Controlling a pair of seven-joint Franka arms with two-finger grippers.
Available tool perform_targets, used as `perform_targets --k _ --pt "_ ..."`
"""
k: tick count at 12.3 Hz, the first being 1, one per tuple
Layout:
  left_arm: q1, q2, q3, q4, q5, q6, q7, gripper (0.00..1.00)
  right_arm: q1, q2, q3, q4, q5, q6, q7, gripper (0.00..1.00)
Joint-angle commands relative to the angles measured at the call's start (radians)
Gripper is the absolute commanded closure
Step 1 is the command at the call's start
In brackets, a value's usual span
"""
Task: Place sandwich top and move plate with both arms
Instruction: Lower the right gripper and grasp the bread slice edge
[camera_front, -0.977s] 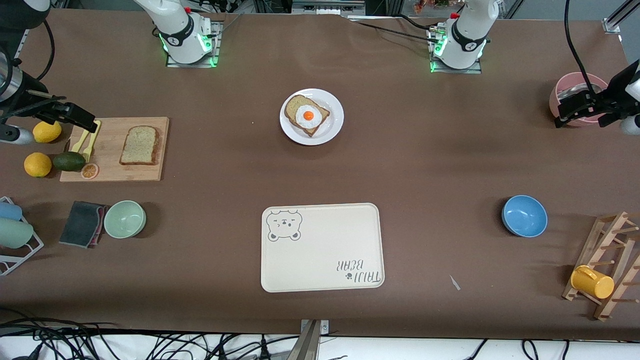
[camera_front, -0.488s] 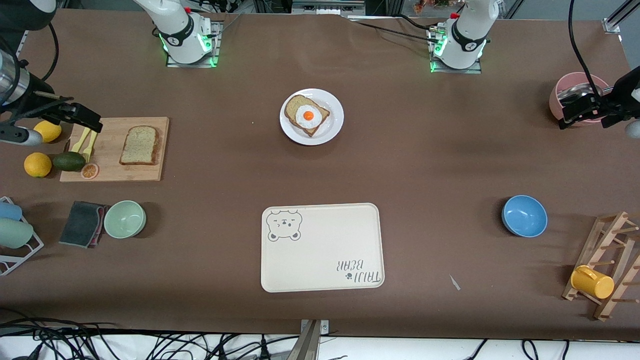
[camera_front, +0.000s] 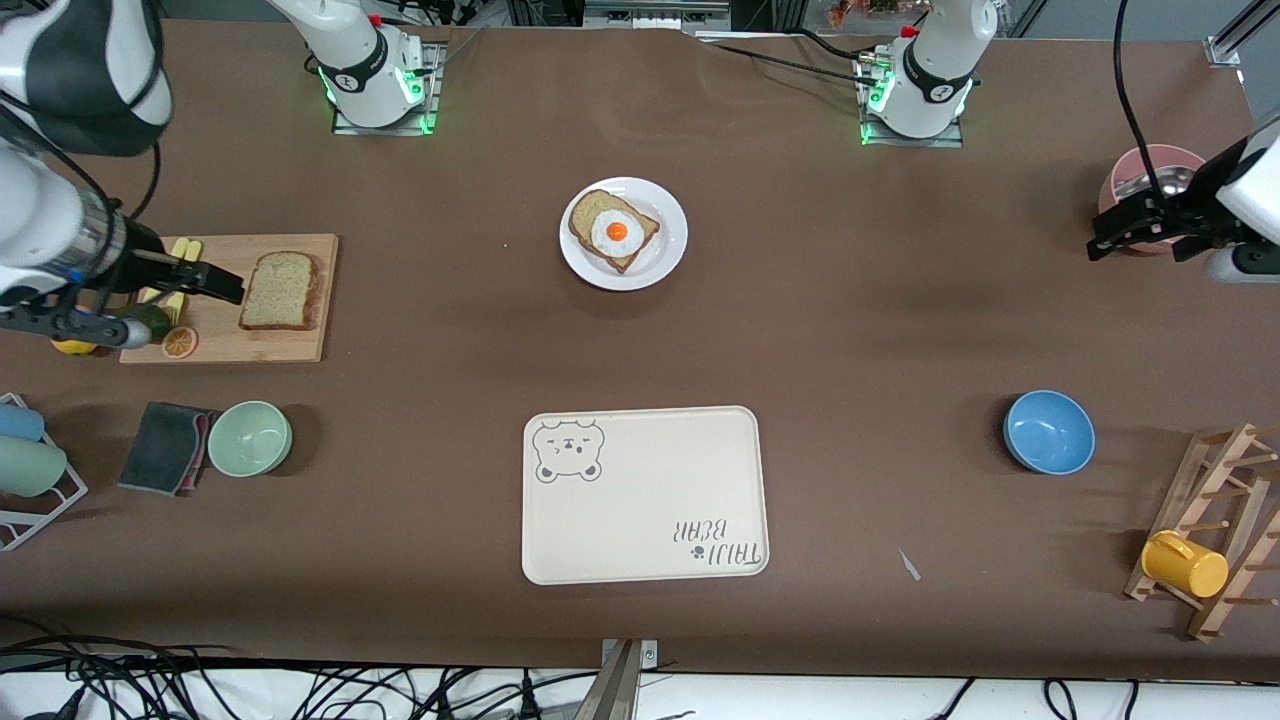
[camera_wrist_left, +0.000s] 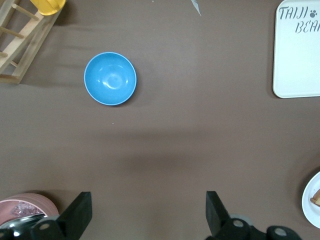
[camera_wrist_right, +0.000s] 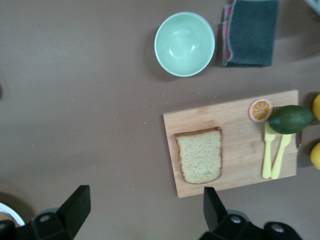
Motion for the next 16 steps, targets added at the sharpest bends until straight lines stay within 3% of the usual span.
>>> perform_targets --k 1,5,8,13,16 --pt "-0.158 0.009 0.156 0.027 0.014 -0.04 -0.005 0.0 -0.014 -0.054 0.023 -0.164 -0.017 0.124 0.023 0.0" --pt "-0.156 0.005 0.153 0.03 0.014 -0.045 -0.003 0.0 -0.021 -0.052 0.023 -0.326 -0.043 0.29 0.026 0.0" --pt "-0.154 0.006 0.149 0.026 0.014 -0.045 -0.003 0.0 -0.021 -0.048 0.025 -0.444 -0.126 0.392 0.095 0.0" --pt "-0.163 0.005 0.136 0.027 0.02 -0.057 -0.003 0.0 -0.081 0.028 0.025 -0.553 -0.17 0.566 0.101 0.0" --pt "-0.165 0.005 0.135 0.032 0.02 -0.051 -0.012 0.0 -0.1 0.102 0.025 -0.582 -0.212 0.638 0.171 0.09"
